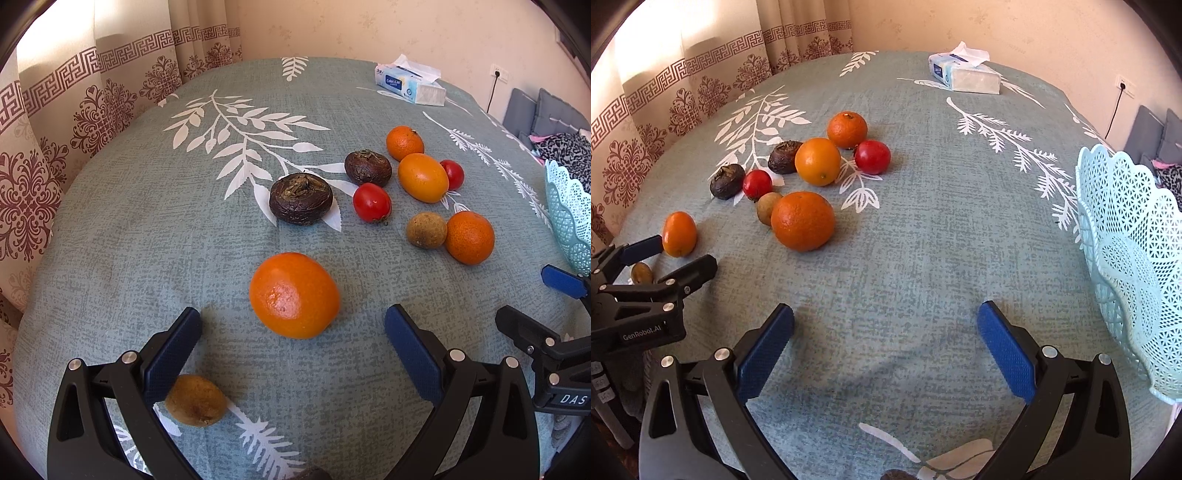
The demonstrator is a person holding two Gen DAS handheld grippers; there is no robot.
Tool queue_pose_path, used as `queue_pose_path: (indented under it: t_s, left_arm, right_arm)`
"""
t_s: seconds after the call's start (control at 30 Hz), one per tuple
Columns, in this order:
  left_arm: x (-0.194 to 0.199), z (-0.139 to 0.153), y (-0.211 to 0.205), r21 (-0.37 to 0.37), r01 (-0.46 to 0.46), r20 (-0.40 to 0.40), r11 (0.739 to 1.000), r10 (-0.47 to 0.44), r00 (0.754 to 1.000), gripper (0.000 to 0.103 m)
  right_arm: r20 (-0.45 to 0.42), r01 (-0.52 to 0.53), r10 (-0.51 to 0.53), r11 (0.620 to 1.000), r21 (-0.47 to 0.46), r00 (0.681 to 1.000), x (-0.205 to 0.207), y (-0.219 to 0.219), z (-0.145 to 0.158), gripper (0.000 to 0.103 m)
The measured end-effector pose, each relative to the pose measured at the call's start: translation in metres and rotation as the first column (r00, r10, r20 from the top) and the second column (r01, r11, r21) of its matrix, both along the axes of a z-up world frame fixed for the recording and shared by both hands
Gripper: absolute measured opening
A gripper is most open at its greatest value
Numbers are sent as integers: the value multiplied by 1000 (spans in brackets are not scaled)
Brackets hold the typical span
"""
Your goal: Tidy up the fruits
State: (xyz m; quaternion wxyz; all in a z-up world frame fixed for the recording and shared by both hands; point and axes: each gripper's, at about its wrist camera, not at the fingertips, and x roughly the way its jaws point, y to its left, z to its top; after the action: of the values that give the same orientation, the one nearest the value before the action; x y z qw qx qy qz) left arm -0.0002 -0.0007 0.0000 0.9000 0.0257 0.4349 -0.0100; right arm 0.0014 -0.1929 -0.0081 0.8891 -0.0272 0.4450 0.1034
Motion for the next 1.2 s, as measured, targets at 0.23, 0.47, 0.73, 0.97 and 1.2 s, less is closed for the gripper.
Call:
queue_pose_path:
  t_s: [0.23,0.47,0.73,0.97,1.2]
  left_arm:
    - [-2,0,4,-2,0,0,1000,0,1000,98]
    - [-2,0,4,-1,0,0,1000,0,1000,98]
    - [-1,0,3,1,-1,-1,1000,1,1000,98]
    - [-1,0,3,0,0,0,1000,0,1000,98]
    - [-5,3,3,-22,24,27,999,-23,999,98]
  right_arm:
    - [-2,-2,2,1000,-8,1000,0,1,-1,101]
    - [-12,-13,13,1000,-22,1000,1,1,-1,101]
    - [-2,-15,15,1000,-19,1000,0,1,-1,101]
    - [13,-14,14,1000,16,1000,-2,-3,1,101]
    - [31,-36,35,999,12,999,-6,0,2,101]
